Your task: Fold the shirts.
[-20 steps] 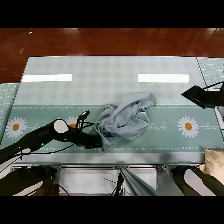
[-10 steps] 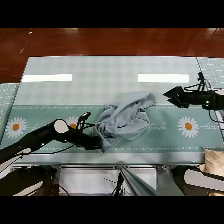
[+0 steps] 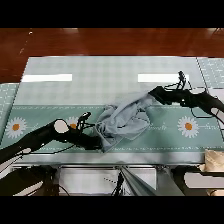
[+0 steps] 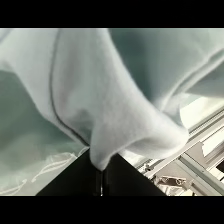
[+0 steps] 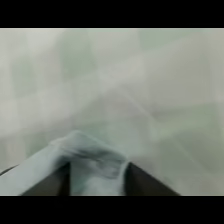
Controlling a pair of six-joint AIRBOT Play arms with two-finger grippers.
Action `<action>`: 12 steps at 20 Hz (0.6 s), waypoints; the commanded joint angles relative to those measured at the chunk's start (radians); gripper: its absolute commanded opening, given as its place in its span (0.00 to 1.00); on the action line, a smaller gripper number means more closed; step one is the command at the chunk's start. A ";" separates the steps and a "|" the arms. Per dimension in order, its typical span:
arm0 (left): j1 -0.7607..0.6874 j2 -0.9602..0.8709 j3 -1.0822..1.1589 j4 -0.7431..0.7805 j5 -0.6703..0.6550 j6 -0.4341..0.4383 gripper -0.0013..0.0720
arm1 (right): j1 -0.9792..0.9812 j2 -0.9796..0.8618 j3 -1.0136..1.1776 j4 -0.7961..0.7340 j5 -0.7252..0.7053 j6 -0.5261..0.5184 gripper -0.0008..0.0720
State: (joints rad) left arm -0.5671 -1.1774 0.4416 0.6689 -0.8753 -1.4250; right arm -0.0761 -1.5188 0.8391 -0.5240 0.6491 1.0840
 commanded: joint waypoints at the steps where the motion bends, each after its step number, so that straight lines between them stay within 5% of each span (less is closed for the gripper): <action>1: 0.000 0.000 0.000 0.000 0.001 0.001 0.05 | 0.061 -0.031 0.002 -0.030 -0.045 -0.006 0.25; 2: 0.002 0.001 0.006 0.001 0.002 0.003 0.05 | 0.057 -0.018 0.013 -0.037 -0.008 -0.019 0.04; 12: 0.218 0.330 0.398 0.143 0.068 0.004 0.04 | -0.179 0.550 0.246 -0.123 0.162 -0.076 0.04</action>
State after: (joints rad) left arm -0.4309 -0.9611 0.7033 0.7353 -0.8173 -1.4216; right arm -0.1913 -1.1339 1.0061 -0.6163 0.7795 1.0134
